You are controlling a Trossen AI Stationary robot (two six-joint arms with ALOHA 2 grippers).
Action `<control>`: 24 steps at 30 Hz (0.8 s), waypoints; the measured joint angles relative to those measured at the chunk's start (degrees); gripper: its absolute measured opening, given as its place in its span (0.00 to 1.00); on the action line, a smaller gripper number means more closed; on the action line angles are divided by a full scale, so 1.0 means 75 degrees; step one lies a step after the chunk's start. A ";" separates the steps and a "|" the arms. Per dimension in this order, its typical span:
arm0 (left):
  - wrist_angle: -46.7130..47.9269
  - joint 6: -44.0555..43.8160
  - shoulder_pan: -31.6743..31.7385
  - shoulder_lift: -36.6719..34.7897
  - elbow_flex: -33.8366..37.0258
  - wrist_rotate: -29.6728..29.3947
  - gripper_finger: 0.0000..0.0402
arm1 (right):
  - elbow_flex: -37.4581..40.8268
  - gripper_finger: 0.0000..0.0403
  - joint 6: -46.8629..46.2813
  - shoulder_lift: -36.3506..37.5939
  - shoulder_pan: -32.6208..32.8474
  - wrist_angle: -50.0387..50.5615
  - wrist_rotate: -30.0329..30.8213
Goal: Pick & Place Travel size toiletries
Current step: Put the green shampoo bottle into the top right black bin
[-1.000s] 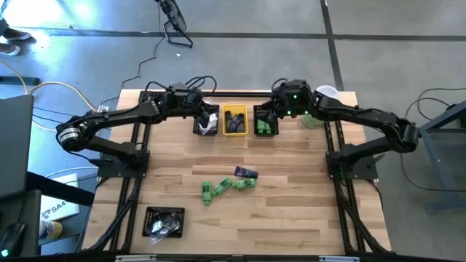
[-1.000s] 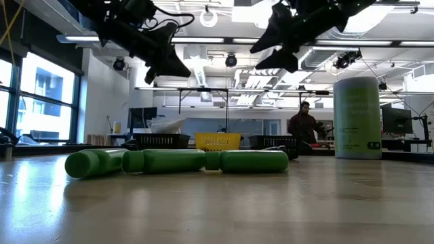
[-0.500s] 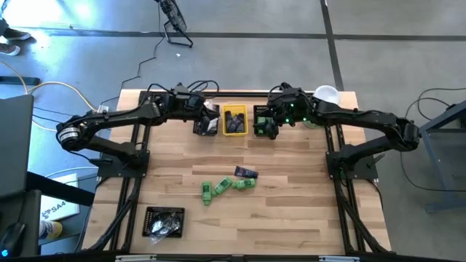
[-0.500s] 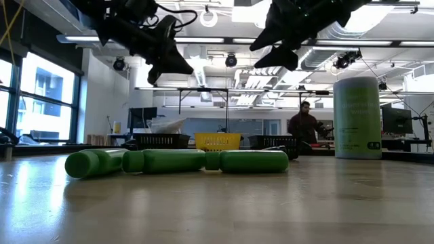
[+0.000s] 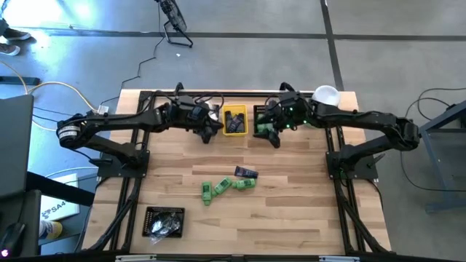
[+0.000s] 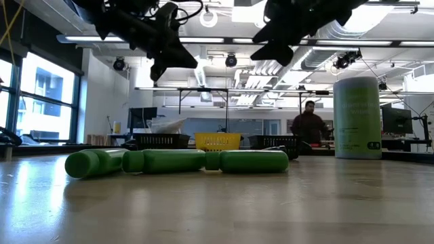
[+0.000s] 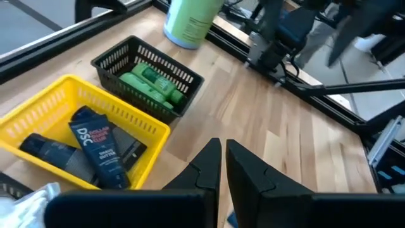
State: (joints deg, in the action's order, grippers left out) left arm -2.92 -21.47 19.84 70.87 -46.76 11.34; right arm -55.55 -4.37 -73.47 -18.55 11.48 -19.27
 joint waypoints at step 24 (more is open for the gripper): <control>0.0053 0.0020 -0.0038 -0.0019 0.0000 0.0040 0.05 | -0.0006 0.58 -0.2163 -0.0906 0.3146 -0.0105 0.2433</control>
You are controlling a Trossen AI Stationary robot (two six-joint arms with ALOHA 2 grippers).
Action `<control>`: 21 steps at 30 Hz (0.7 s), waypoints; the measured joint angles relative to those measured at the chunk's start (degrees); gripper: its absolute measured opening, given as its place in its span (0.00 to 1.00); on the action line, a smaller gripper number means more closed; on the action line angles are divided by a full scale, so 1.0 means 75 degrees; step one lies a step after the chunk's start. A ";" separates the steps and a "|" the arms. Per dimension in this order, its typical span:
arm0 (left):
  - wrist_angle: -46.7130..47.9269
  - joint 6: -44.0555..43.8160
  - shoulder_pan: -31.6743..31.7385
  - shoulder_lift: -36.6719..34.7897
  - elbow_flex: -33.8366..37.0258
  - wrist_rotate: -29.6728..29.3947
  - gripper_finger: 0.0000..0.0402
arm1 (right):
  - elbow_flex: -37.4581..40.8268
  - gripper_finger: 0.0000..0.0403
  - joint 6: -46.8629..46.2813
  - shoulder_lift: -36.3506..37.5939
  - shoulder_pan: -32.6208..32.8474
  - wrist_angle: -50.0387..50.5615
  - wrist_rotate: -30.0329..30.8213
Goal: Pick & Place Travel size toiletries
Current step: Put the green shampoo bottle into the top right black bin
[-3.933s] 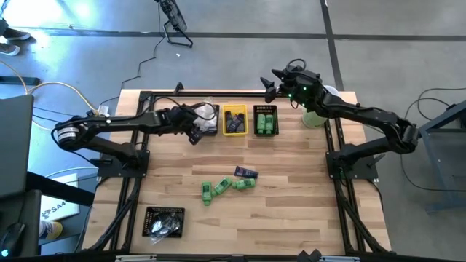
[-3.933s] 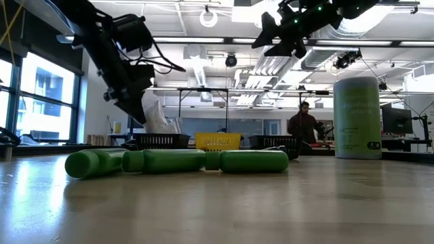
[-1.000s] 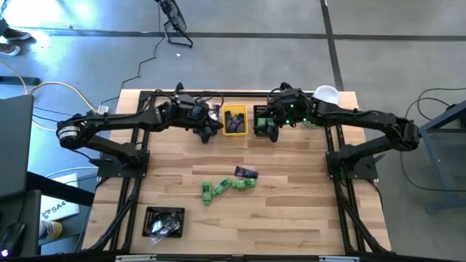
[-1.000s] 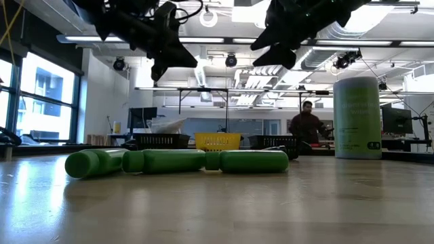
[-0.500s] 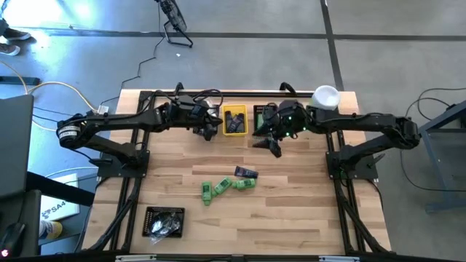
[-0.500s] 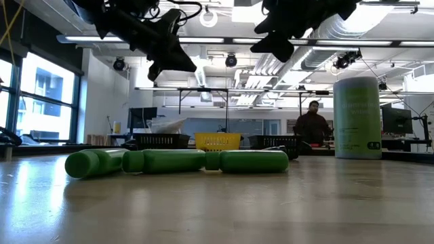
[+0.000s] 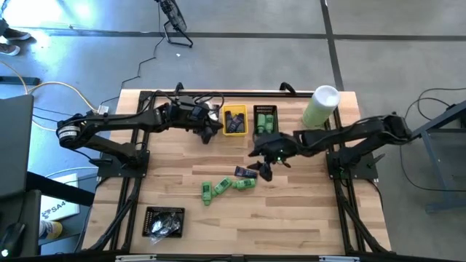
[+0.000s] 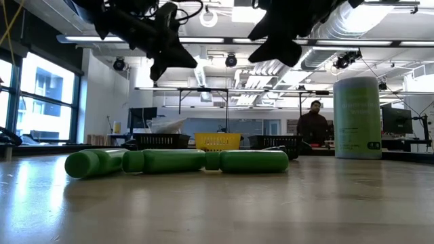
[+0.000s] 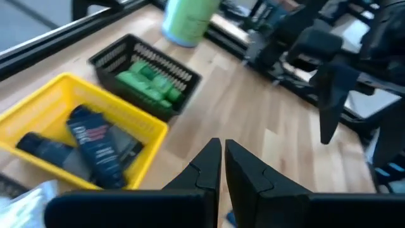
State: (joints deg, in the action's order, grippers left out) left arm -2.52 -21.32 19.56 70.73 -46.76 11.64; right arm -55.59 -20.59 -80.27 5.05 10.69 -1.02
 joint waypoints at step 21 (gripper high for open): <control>-0.0525 0.0090 -0.1076 -0.0022 0.0000 0.0011 0.05 | 0.0000 0.58 -0.0282 0.0012 0.0628 -0.0375 0.0548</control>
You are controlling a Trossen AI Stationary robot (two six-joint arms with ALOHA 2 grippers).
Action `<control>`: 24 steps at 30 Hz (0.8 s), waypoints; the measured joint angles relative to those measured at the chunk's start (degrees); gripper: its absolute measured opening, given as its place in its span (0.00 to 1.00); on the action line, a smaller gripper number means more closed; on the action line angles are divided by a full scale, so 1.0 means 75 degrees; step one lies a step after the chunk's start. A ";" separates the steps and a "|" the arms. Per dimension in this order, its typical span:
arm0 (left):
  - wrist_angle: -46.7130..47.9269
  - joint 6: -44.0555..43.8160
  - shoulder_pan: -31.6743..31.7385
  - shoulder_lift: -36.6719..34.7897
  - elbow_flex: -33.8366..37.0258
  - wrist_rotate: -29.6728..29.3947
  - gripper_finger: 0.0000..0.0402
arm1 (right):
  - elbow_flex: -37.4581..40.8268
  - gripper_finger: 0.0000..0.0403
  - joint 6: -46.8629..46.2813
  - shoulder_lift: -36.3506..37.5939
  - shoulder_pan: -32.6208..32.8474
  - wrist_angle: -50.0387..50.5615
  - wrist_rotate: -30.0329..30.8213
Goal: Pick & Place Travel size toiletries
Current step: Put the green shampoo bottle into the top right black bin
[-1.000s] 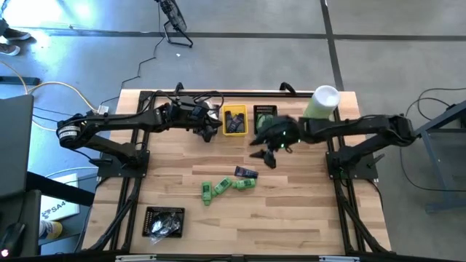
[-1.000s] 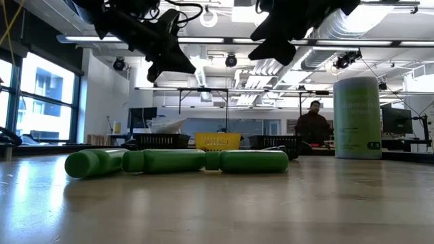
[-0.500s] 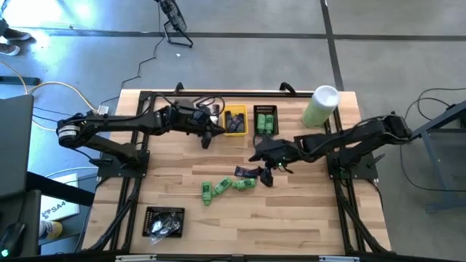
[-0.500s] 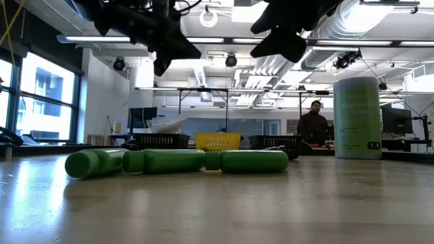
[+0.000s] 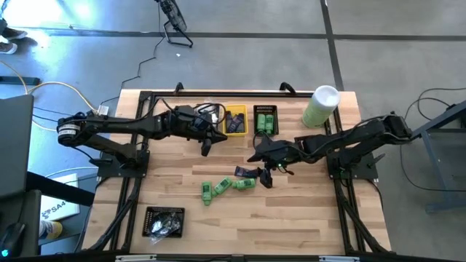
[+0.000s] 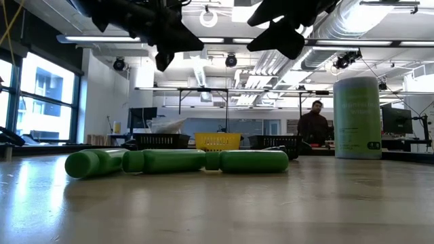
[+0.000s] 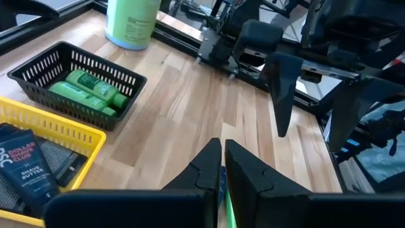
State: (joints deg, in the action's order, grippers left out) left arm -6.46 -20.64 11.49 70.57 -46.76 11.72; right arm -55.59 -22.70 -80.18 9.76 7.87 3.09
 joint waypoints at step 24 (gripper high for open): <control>0.0736 0.1619 -0.1033 -0.1516 0.0003 -0.1887 0.05 | 0.0006 0.58 0.0183 -0.0059 0.0233 -0.0566 -0.0041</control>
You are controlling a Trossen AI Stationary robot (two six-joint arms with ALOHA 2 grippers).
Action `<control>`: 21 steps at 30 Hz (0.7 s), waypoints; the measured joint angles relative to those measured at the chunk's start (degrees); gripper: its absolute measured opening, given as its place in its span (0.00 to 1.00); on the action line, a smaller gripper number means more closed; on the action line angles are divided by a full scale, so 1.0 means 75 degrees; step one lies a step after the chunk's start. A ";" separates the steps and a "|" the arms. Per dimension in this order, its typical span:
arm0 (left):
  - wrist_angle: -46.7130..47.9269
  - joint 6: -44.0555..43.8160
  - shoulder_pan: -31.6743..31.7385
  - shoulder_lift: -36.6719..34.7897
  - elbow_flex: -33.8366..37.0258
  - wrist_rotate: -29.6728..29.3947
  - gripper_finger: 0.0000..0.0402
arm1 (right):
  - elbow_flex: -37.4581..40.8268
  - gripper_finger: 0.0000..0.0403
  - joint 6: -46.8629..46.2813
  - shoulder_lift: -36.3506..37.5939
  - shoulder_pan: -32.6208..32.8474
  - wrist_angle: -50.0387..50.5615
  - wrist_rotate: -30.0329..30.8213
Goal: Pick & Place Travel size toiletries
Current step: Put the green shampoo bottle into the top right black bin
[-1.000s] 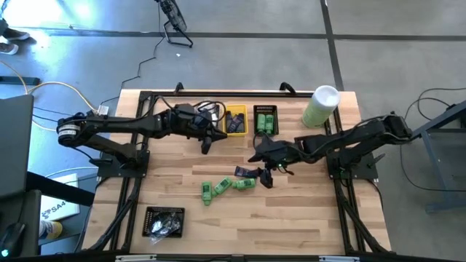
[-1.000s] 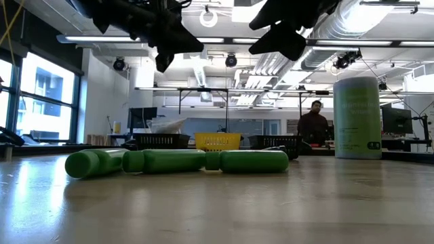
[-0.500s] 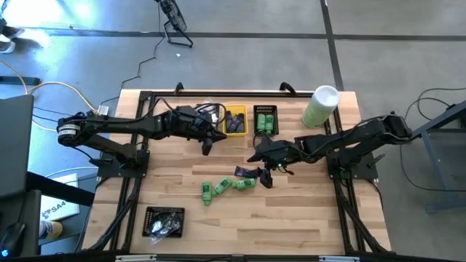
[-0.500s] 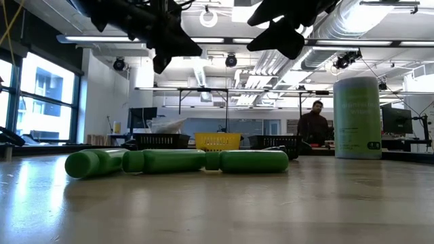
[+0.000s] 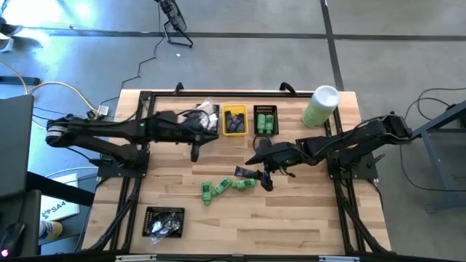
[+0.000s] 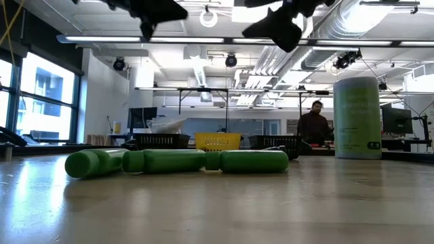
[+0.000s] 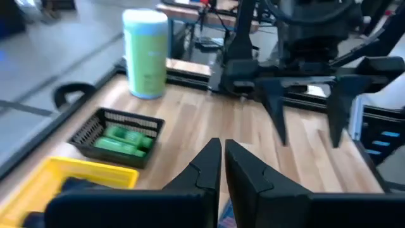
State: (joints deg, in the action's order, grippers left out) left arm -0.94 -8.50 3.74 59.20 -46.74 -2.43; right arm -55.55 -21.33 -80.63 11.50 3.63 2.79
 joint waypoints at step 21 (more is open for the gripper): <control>0.1219 0.0074 -0.0620 -0.0842 0.0006 -0.0290 0.05 | 0.0003 0.58 0.0223 -0.2460 0.0265 -0.0473 -0.0131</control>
State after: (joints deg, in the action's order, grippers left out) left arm 8.21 -7.94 -0.91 52.88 -46.70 -4.60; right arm -55.53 -19.66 -99.07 13.49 0.09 1.80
